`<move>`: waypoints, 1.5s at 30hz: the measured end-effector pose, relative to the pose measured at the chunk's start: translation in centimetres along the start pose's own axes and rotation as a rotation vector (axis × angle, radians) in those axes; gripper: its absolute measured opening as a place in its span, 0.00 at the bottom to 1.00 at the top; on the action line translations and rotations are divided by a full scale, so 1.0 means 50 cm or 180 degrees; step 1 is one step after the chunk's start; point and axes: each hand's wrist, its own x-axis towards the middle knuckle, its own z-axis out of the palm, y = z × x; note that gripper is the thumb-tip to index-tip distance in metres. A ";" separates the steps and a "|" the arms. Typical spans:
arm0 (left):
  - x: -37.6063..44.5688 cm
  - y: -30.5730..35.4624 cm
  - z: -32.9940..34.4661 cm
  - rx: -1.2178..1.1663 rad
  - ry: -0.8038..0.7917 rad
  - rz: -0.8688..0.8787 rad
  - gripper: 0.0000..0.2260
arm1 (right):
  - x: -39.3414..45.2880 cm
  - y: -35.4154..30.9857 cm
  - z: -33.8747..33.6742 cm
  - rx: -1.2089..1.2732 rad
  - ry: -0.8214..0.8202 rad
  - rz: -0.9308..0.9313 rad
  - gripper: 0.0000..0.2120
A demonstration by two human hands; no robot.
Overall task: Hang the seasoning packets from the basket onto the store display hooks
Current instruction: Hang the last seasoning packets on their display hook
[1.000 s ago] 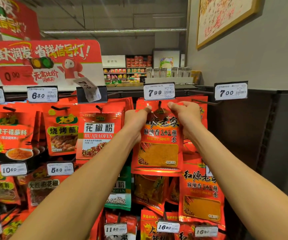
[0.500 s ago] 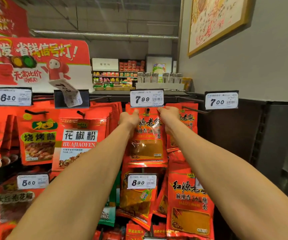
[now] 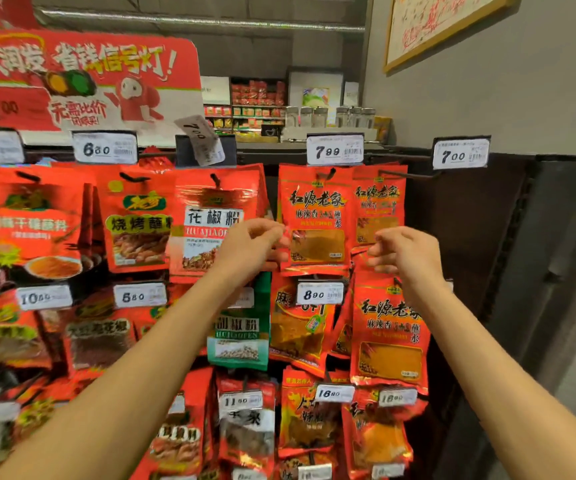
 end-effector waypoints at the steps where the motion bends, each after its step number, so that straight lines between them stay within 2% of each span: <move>1: -0.029 -0.017 -0.020 -0.0030 -0.0087 -0.0043 0.05 | -0.040 0.008 -0.003 -0.0014 -0.0075 0.0021 0.07; 8: -0.169 -0.167 -0.123 -0.0200 -0.0168 -0.0711 0.08 | -0.221 0.095 0.018 -0.0056 -0.0261 0.0503 0.11; 12: -0.172 -0.159 -0.129 -0.0387 -0.0161 -0.0768 0.08 | -0.218 0.085 0.038 -0.0052 -0.0222 0.0509 0.11; 20: -0.052 -0.048 -0.015 -0.0540 -0.0154 -0.0326 0.06 | -0.068 0.034 0.065 -0.0152 -0.0143 0.0334 0.07; 22: 0.010 -0.033 0.020 -0.0389 -0.0027 -0.0242 0.10 | 0.001 0.032 0.078 -0.0153 -0.0106 0.0317 0.05; 23: 0.046 -0.026 0.035 -0.0274 0.0067 -0.0204 0.14 | 0.042 0.031 0.085 -0.0190 -0.0087 0.0324 0.06; 26: 0.143 -0.010 0.067 0.0070 0.0412 -0.0189 0.22 | 0.157 0.022 0.108 -0.0510 -0.0116 0.0322 0.19; 28: 0.198 -0.008 0.087 0.0166 0.0581 -0.0189 0.24 | 0.216 0.017 0.128 -0.0743 -0.0143 0.0240 0.25; 30: 0.233 -0.005 0.105 -0.0034 0.0730 -0.0112 0.21 | 0.260 0.013 0.143 -0.0816 -0.0105 0.0130 0.27; 34: 0.265 0.003 0.127 -0.0412 0.0876 -0.0108 0.02 | 0.308 0.010 0.144 -0.0895 0.0007 0.0027 0.21; 36: 0.268 0.008 0.128 -0.0387 0.0949 -0.0146 0.06 | 0.314 0.010 0.142 -0.1348 0.0173 -0.0362 0.13; 39: 0.262 0.019 0.131 -0.0231 0.0896 -0.0159 0.08 | 0.304 0.002 0.150 -0.1635 0.0384 -0.0778 0.08; 42: 0.254 0.031 0.139 0.0262 0.0953 -0.0045 0.08 | 0.282 -0.010 0.148 -0.1870 0.0580 -0.0897 0.07; 45: 0.238 0.044 0.144 0.0602 0.1221 0.0043 0.13 | 0.255 -0.023 0.138 -0.1905 0.0525 -0.0923 0.07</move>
